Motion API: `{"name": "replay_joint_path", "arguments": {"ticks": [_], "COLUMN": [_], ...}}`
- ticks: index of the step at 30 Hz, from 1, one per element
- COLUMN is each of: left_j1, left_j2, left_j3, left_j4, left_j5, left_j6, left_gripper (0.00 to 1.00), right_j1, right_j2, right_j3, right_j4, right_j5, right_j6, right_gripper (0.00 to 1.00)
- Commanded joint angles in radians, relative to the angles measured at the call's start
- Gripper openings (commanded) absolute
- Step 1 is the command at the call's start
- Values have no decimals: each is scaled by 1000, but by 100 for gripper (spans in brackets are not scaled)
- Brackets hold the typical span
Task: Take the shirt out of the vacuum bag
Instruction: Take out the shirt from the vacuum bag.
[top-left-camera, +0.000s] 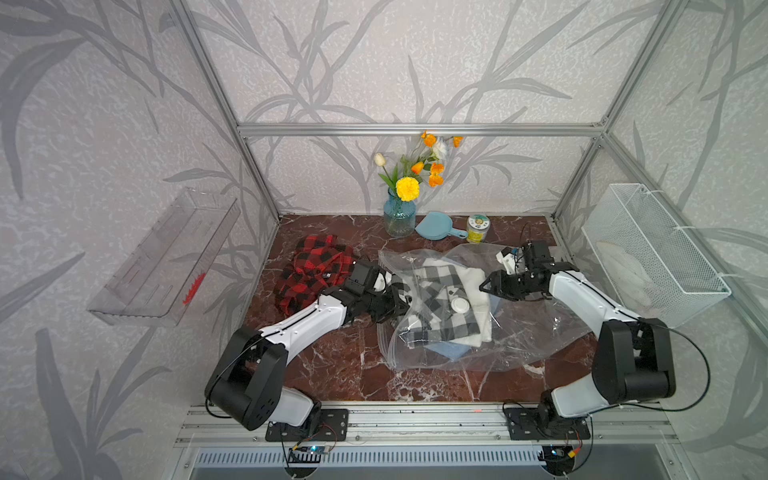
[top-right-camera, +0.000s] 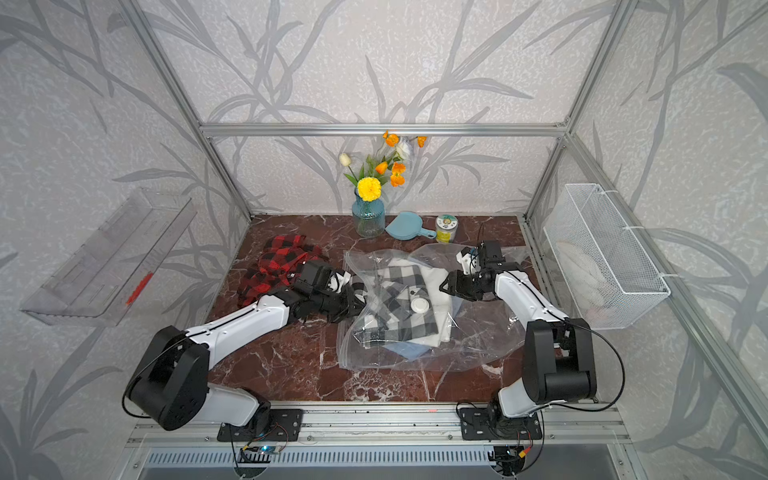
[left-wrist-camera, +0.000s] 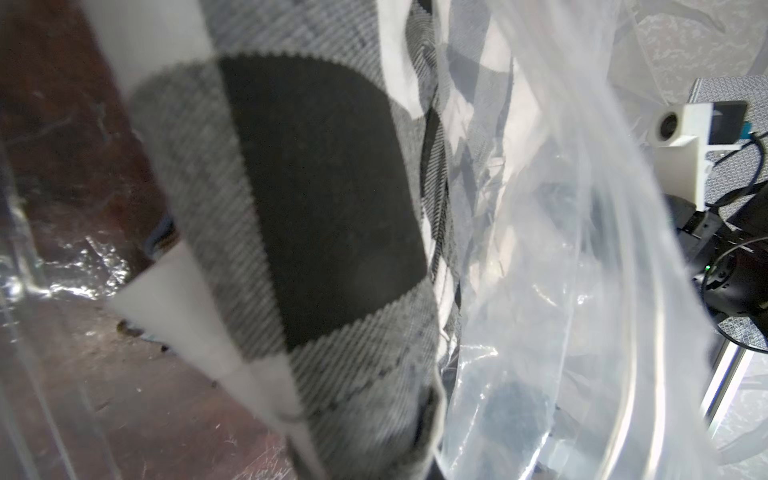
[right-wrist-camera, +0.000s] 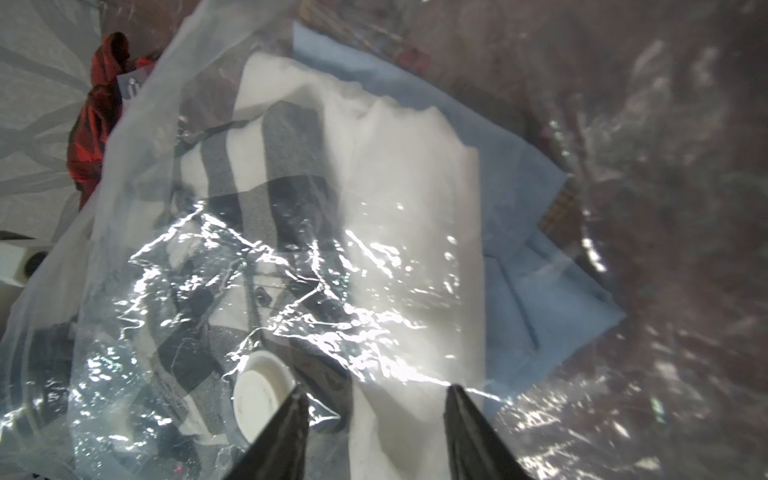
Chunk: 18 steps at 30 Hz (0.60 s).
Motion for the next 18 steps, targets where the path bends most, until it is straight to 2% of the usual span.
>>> {"name": "replay_joint_path", "arguments": {"ticks": [1,4,10,14,18], "left_j1": [7,7,13,39,94], "left_j2": [-2,0,-3,-36,-98], "left_j3": [4,-1,-2,-3,29], "left_j4": [21,28,30,11,-83], "left_j5": [10,10,4,6,4], "left_j6": [14,13,18,24,70], "left_gripper": [4,4,1,0,0], "right_j1": [81,91,97,97,92], "right_j2": [33,102,229,273,281], "right_j3": [45,53,20,6,9], "right_j4": [17,12,42,36,24], "right_j5": [-16,61,194,270,315], "right_j6": [34,76,137,140,133], "right_gripper": [29,16,0,0,0]}}
